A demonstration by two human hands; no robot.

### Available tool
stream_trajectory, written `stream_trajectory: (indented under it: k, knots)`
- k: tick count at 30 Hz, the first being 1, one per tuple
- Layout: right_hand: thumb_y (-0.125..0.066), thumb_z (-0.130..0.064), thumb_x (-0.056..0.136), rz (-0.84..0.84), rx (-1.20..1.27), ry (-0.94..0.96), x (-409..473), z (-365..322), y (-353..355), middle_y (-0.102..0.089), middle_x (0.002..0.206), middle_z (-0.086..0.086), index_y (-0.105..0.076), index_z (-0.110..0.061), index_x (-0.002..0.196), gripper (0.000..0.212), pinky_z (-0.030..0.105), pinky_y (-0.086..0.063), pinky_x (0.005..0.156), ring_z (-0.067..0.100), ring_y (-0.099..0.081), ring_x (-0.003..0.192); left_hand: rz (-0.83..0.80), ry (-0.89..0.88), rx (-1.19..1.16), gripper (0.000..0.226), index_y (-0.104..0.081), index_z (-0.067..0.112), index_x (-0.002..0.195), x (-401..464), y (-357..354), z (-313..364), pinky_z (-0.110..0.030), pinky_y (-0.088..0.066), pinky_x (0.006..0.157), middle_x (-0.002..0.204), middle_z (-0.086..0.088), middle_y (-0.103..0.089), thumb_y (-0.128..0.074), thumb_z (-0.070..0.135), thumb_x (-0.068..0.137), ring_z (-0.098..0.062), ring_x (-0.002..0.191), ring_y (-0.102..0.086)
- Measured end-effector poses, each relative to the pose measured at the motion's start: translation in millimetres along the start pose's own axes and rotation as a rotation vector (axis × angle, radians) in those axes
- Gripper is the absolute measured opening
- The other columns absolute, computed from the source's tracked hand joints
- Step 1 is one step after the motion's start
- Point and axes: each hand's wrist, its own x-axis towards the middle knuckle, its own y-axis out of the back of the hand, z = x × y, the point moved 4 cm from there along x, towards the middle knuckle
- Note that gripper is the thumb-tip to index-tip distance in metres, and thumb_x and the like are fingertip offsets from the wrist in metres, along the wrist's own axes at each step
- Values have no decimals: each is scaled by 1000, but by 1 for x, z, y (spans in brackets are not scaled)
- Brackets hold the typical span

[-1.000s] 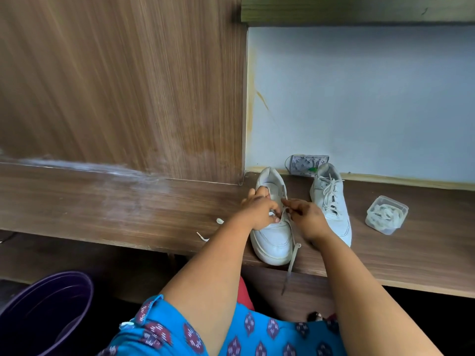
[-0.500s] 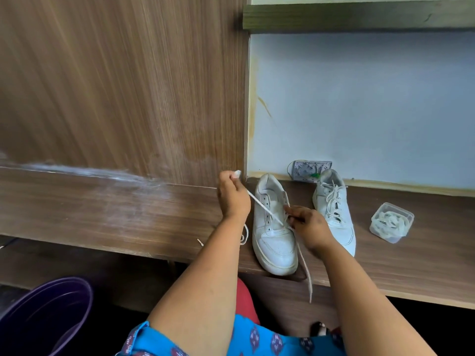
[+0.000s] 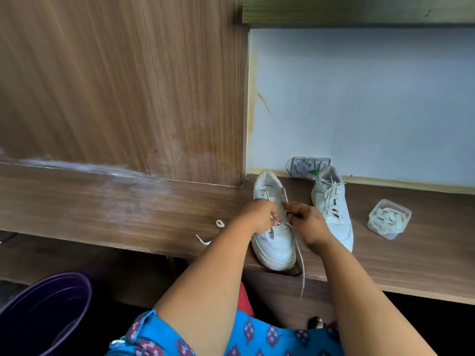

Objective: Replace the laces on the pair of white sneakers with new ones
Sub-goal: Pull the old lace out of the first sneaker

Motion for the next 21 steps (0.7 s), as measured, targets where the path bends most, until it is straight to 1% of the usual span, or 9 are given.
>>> stream_trajectory:
  k: [2, 4, 6, 8, 10, 13, 16, 18, 21]
  knots:
    - [-51, 1, 92, 3, 16, -2, -1, -1, 0, -57, 134, 4, -62, -9, 127, 37, 20, -34, 104, 12, -51, 122, -6, 14, -27, 14, -65, 14, 103, -1, 2, 0, -26, -42, 79, 118, -5, -55, -53, 17, 96, -21, 99, -56]
    - [-50, 1, 93, 3, 44, -17, -2, 0, 1, -58, 133, 2, -62, -9, 127, 37, 19, -34, 105, 8, -49, 119, 137, 81, -339, 17, -60, 11, 104, -1, 13, -3, -28, -43, 76, 111, -5, -48, -43, 11, 99, -20, 90, -52]
    - [-51, 1, 93, 5, 78, -27, -2, 3, 1, -58, 133, 3, -62, -9, 126, 37, 25, -35, 109, 10, -50, 122, 456, 222, -801, 20, -55, 18, 90, -4, 35, -19, -27, -39, 69, 95, -1, -48, -40, 11, 101, -19, 80, -49]
    - [-50, 2, 92, 4, 85, -26, 0, 4, 1, -58, 133, 2, -63, -10, 126, 37, 31, -37, 111, 15, -51, 124, 764, 328, -1092, 22, -51, 23, 82, -8, 50, -43, -27, -35, 69, 87, -3, -47, -43, 15, 101, -18, 81, -45]
    - [-49, 2, 92, 1, 86, -29, 1, 6, 0, -58, 133, 1, -63, -11, 125, 38, 33, -38, 111, 15, -52, 124, 641, 313, -1139, 17, -54, 21, 89, -8, 49, -45, -24, -34, 60, 82, 0, -49, -43, 19, 102, -14, 72, -43]
    - [-49, 3, 90, -1, 77, -30, 4, 7, -1, -60, 131, 2, -65, -12, 123, 39, 36, -40, 109, 16, -54, 123, 180, 218, -1009, 16, -48, 16, 100, -5, 21, -17, -20, -35, 47, 88, 1, -56, -45, 32, 101, -6, 56, -42]
    - [-50, 3, 89, 4, 71, -30, 4, 5, -1, -61, 130, 4, -66, -11, 122, 39, 38, -41, 108, 18, -54, 122, 48, 75, -525, 29, -41, 17, 96, 1, -1, -3, -27, -45, 57, 89, 1, -51, -66, 32, 89, -12, 73, -51]
    - [-49, 5, 88, 6, 80, -24, 3, 5, -1, -62, 128, 5, -67, -11, 120, 40, 38, -42, 107, 18, -55, 120, -5, -14, -249, 36, -46, 14, 109, 4, -7, 3, -34, -51, 77, 104, -2, -60, -71, 23, 85, -19, 92, -58]
    - [-47, 7, 88, 2, 112, -35, 2, 5, -1, -63, 126, 4, -68, -11, 119, 42, 37, -42, 107, 17, -56, 119, -9, -47, -116, 34, -52, 14, 116, 5, -5, 5, -36, -48, 94, 116, -2, -64, -69, 19, 86, -20, 106, -59]
